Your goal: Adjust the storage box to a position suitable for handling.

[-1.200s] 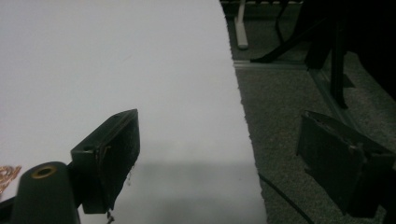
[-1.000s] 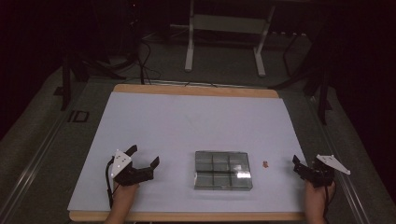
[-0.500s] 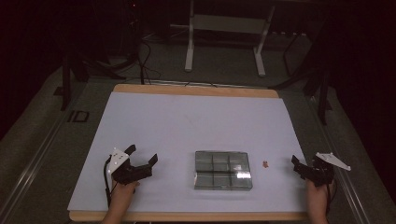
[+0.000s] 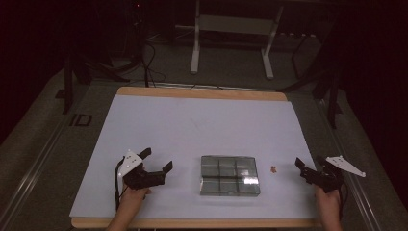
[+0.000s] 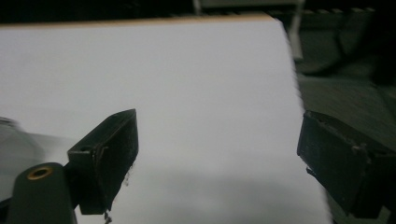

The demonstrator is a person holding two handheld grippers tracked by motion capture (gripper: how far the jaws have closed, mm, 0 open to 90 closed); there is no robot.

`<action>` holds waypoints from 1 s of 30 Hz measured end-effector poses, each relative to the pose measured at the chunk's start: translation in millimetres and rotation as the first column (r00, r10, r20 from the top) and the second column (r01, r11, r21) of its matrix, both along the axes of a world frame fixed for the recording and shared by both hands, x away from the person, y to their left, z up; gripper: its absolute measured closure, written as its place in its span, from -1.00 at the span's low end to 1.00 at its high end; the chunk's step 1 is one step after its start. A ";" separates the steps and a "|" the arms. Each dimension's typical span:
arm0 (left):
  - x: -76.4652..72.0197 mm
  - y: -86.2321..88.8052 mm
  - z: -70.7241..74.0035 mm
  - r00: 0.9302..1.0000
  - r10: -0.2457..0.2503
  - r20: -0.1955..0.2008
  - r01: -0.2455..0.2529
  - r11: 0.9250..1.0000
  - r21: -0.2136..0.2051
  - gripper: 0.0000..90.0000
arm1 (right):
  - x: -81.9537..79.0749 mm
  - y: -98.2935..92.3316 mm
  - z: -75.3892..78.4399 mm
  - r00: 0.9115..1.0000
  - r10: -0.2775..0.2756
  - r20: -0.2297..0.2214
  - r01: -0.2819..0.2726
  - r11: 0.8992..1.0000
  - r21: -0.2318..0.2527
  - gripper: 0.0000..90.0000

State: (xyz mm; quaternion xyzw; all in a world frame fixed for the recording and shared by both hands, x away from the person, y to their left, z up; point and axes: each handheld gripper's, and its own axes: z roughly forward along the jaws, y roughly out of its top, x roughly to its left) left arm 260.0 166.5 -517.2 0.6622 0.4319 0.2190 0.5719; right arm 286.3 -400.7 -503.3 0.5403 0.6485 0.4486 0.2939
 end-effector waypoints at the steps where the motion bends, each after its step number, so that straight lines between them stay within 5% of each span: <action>1: -0.6 -1.8 1.5 1.000 -0.016 -0.007 0.016 1.000 -0.007 -0.98 | -1.7 5.9 3.1 0.999 0.034 0.030 -0.033 0.999 -0.022 -0.73; 7: -3.5 -11.4 7.9 0.997 -0.082 0.003 0.082 0.996 0.017 -0.98 | -4.2 15.7 8.6 0.994 0.102 0.031 -0.101 0.994 -0.032 -0.73; 8: -3.9 -13.0 8.4 0.996 -0.092 0.003 0.092 0.996 0.021 -0.98 | -6.2 21.9 11.3 0.988 0.152 0.034 -0.151 0.988 -0.025 -0.73; 15: -5.6 -24.1 6.9 0.988 -0.153 -0.012 0.153 0.987 0.052 -0.98 | -11.2 32.9 11.8 0.967 0.252 0.042 -0.252 0.968 -0.014 -0.59; 19: -8.1 -34.1 2.5 0.976 -0.216 -0.026 0.218 0.973 0.077 -0.98 | -15.5 41.0 9.9 0.944 0.326 0.051 -0.325 0.945 -0.026 -0.45; 30: -11.5 -44.6 -3.1 0.963 -0.265 -0.049 0.269 0.957 0.105 -0.81 | -19.8 55.3 -1.1 0.911 0.413 0.017 -0.413 0.911 -0.021 -0.36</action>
